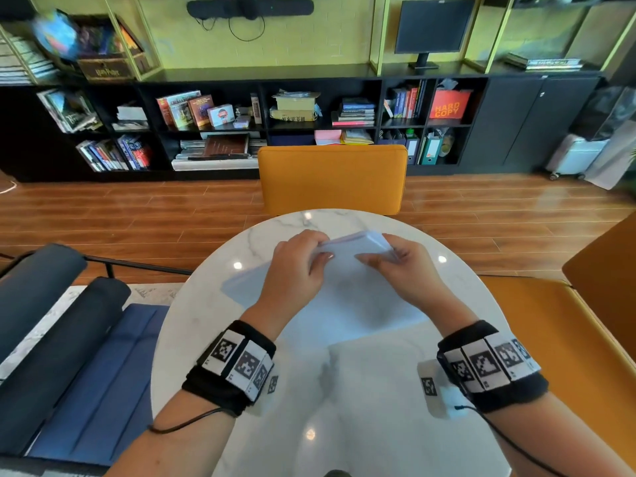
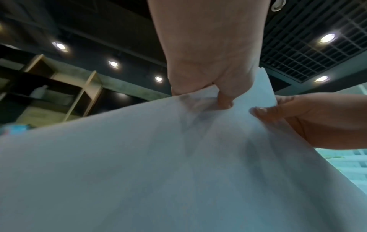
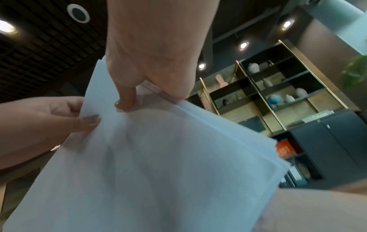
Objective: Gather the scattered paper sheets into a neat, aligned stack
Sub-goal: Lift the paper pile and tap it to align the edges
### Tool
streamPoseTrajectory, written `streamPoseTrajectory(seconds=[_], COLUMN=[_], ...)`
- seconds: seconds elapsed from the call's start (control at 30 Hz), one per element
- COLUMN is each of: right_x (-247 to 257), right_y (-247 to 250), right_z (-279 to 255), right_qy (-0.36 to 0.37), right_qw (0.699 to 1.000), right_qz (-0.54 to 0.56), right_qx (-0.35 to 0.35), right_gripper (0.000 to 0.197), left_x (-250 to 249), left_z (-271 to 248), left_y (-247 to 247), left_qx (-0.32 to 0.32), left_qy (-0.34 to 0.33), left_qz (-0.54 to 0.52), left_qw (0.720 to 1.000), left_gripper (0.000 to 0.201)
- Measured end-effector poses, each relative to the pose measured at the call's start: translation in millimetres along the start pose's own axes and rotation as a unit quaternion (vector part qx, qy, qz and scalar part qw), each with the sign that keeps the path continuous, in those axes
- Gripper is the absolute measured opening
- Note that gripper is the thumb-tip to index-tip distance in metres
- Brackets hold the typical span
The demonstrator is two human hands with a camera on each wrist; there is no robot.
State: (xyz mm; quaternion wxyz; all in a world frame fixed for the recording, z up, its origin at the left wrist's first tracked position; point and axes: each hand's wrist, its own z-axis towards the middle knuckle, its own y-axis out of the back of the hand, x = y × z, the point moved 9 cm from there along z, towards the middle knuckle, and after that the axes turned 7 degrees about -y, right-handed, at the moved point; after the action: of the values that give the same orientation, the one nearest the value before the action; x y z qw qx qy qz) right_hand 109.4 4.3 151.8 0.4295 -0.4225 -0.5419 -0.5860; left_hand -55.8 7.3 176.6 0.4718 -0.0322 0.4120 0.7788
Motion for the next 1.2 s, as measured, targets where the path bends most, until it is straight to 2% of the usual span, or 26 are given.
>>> streamPoseTrajectory(seconds=[0.1,0.17,0.23,0.27,0.3,0.33,0.4,0.43,0.6,0.77,0.87,1.0,1.1,1.17,1.2], right_x=[-18.0,-34.1,-47.6,-52.6,-57.1,-60.3,-65.0,-66.7,-81.8,-128.6,-139.5,-133.6,-134.2,-148.4,-157.3], right_y=[11.0,24.1,35.9,39.3,40.6,40.5,37.9,36.4,30.8,20.4,15.3,24.2,29.2,23.4,19.7], right_z=[-0.6,0.8,1.3,1.5,1.7,1.7,1.9,1.8,-5.7,-21.0,-20.7,-15.6,-19.1,-23.5,-25.8], right_qy=[-0.027,-0.055,-0.077,-0.083,-0.090,-0.094,-0.094,-0.090,-0.080,-0.123,-0.144,-0.151,-0.142,-0.162,-0.181], right_qw=[0.998,0.992,0.985,0.982,0.979,0.977,0.976,0.976,0.984,0.985,0.978,0.972,0.971,0.969,0.967], right_qz=[0.054,0.100,0.142,0.158,0.170,0.178,0.187,0.188,0.154,0.109,0.115,0.116,0.136,0.147,0.141], right_qx=[-0.029,-0.045,-0.058,-0.061,-0.063,-0.065,-0.064,-0.062,-0.048,-0.058,-0.098,-0.140,-0.133,-0.115,-0.109], right_gripper=[0.009,0.009,0.010,0.012,0.014,0.016,0.014,0.013,0.017,0.028,0.015,0.008,0.023,0.035,0.034], left_x=[32.3,68.2,102.4,112.6,118.4,120.6,121.0,118.7,103.9,115.6,115.5,104.9,104.4,111.0,114.8], left_z=[-19.5,-44.7,-71.8,-81.5,-86.5,-86.9,-83.9,-82.2,-90.1,-129.0,-128.8,-110.0,-114.5,-129.0,-136.8], left_y=[23.9,43.7,47.5,38.9,26.2,15.2,8.0,8.6,4.9,-27.4,-35.4,-23.9,-22.3,-36.2,-43.6], left_qx=[-0.080,-0.136,-0.137,-0.118,-0.099,-0.078,-0.069,-0.083,-0.153,-0.114,-0.110,-0.142,-0.157,-0.134,-0.118], left_qy=[0.070,0.180,0.327,0.379,0.403,0.404,0.388,0.383,0.378,0.438,0.446,0.405,0.392,0.420,0.432], left_qz=[0.013,0.043,-0.042,-0.127,-0.219,-0.281,-0.284,-0.270,-0.245,-0.227,-0.220,-0.201,-0.212,-0.235,-0.240], left_qw=[0.994,0.973,0.934,0.909,0.883,0.867,0.874,0.879,0.879,0.863,0.860,0.881,0.881,0.866,0.861], left_gripper=[0.029,0.058,0.086,0.088,0.081,0.066,0.041,0.036,0.045,0.048,0.052,0.047,0.041,0.039,0.037])
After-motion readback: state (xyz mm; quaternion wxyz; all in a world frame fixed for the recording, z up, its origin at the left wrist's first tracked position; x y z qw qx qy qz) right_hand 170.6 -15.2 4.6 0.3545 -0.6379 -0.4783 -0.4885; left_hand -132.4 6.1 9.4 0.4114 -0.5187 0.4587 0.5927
